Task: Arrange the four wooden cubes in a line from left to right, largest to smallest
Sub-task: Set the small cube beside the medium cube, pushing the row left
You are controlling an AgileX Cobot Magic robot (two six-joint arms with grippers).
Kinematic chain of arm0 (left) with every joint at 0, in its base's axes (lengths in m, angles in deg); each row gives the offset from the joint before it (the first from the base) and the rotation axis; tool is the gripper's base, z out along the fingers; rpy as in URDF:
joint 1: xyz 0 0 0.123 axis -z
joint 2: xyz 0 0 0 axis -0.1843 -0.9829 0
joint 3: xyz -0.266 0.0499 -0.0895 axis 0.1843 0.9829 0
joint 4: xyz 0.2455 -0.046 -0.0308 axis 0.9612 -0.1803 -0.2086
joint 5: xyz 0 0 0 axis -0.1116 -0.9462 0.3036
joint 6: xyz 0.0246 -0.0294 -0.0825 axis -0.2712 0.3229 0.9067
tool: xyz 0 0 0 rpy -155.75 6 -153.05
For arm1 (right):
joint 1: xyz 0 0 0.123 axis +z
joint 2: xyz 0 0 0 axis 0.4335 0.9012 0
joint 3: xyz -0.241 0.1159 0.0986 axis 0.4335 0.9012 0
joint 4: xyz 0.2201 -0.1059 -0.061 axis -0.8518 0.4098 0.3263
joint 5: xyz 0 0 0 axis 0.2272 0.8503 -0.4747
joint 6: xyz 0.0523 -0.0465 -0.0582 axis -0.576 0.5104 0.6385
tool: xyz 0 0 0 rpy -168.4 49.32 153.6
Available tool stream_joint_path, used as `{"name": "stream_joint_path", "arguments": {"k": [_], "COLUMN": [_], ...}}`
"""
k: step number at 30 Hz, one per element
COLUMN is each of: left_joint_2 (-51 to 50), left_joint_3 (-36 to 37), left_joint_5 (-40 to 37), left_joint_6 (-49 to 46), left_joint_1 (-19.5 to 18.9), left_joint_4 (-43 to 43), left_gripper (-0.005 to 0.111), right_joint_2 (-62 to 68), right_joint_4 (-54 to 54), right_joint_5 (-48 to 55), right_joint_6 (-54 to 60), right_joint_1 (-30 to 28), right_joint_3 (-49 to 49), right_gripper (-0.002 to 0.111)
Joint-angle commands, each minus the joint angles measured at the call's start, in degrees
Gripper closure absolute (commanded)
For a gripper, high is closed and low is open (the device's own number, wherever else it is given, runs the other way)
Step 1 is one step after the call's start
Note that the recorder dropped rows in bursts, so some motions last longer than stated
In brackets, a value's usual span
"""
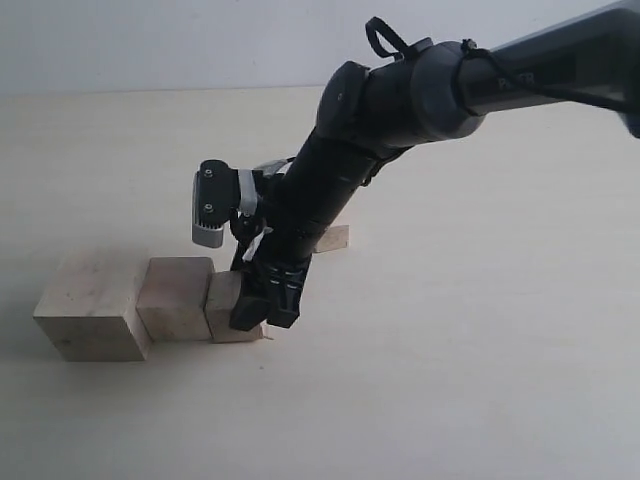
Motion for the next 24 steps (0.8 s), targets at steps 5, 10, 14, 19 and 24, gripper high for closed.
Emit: {"name": "stream_joint_path", "arguments": {"k": [5,10,14,19,24], "left_joint_2": [0.3,0.3,0.3,0.3,0.3], "left_joint_3": [0.0,0.0,0.0,0.0,0.0], "left_joint_5": [0.3,0.3,0.3,0.3,0.3], "left_joint_6": [0.2,0.1,0.1,0.2,0.2], "left_joint_1": [-0.1,-0.1,-0.1,-0.1,-0.1], "left_joint_4": [-0.1,-0.1,-0.1,-0.1,-0.1], "left_gripper": [0.107,0.107,0.107,0.107,0.107], "right_joint_2": [2.4,2.8,2.8,2.8,2.8], "right_joint_4": [-0.5,0.4,0.4,0.4,0.4], "right_joint_5": [2.5,0.8,1.1,-1.9,-3.5], "right_joint_6": [0.9,0.6,0.2,-6.7,-9.3], "right_joint_1": [1.6,1.6,1.6,1.6,1.7], "right_joint_3": [-1.8,-1.8,-1.8,-1.8,-1.8], "right_gripper": [0.108,0.108,0.108,0.108,0.108]}}
